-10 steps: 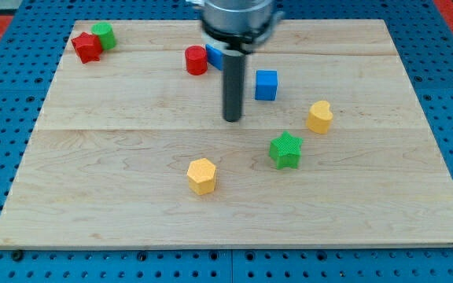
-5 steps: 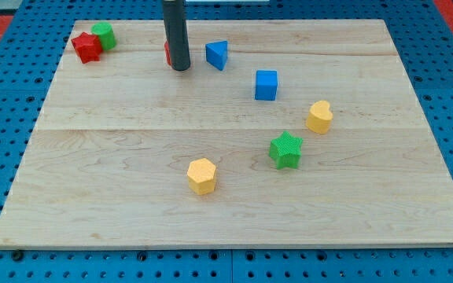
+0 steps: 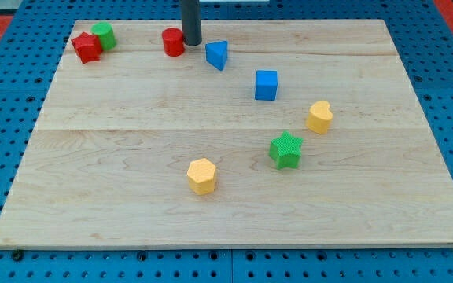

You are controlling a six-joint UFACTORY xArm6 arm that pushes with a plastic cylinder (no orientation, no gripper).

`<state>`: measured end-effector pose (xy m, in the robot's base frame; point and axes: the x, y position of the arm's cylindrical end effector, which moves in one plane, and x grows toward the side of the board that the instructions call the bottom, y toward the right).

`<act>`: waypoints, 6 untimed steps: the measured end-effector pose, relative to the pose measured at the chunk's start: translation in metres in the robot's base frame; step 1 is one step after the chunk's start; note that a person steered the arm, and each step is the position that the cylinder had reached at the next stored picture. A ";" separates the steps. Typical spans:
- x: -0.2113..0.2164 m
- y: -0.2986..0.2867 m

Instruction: Slide the red circle towards center left

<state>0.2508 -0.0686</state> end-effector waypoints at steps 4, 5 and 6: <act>0.047 -0.025; 0.066 -0.024; 0.023 -0.024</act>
<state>0.2736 -0.0929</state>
